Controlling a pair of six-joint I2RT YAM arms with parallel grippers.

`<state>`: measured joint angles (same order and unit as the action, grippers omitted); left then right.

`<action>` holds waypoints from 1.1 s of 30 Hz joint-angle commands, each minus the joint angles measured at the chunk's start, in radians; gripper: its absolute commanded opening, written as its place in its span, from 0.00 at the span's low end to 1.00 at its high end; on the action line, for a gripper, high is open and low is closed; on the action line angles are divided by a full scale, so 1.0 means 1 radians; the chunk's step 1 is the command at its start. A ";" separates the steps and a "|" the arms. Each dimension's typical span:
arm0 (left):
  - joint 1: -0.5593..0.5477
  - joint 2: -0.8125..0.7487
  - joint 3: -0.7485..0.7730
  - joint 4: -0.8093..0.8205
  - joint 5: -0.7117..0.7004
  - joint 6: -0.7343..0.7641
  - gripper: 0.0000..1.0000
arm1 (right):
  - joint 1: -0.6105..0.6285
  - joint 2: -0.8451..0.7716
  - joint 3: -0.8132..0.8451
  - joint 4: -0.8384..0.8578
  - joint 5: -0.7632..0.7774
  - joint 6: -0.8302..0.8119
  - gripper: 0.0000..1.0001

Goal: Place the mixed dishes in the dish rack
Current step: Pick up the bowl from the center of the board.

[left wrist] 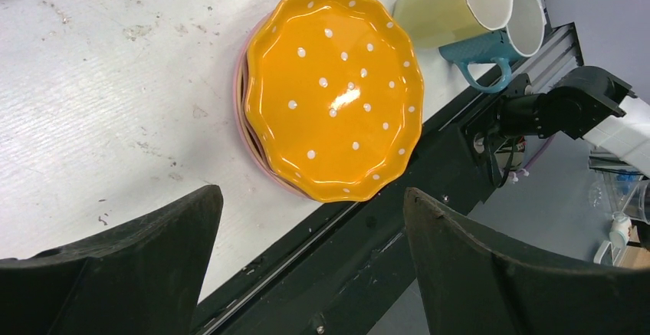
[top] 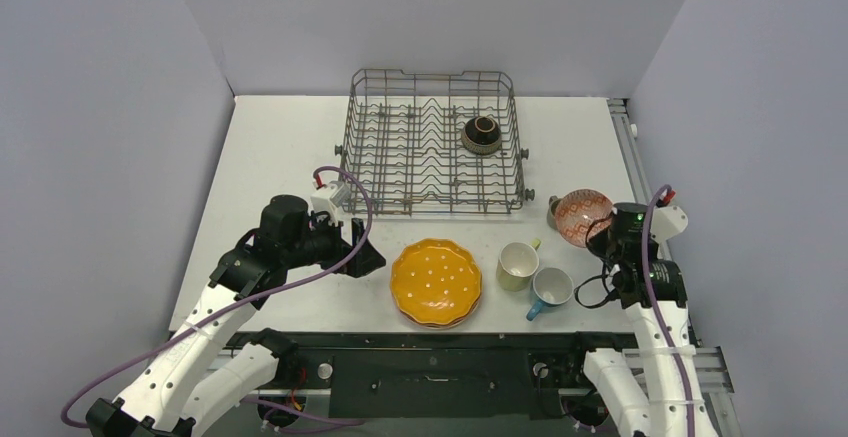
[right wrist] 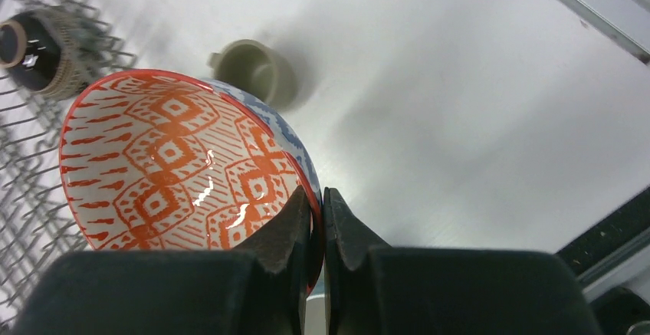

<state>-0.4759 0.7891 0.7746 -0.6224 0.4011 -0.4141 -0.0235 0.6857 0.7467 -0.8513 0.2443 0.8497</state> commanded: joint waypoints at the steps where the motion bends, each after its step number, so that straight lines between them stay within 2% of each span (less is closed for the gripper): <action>1: 0.006 -0.011 0.003 0.073 0.047 0.007 0.86 | 0.095 0.027 0.125 0.051 -0.011 -0.027 0.00; 17: 0.006 -0.024 0.109 -0.004 0.044 -0.006 0.86 | 0.645 0.225 0.328 0.053 0.233 0.016 0.00; 24: 0.006 -0.031 0.166 -0.039 0.038 -0.025 0.86 | 0.833 0.332 0.364 0.069 0.294 0.023 0.00; 33: 0.005 -0.017 0.216 -0.074 0.032 -0.062 0.86 | 0.997 0.469 0.437 0.094 0.296 0.012 0.00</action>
<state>-0.4759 0.7708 0.9401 -0.6838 0.4301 -0.4522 0.9092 1.1187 1.1011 -0.8318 0.4885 0.8520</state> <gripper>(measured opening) 0.860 0.034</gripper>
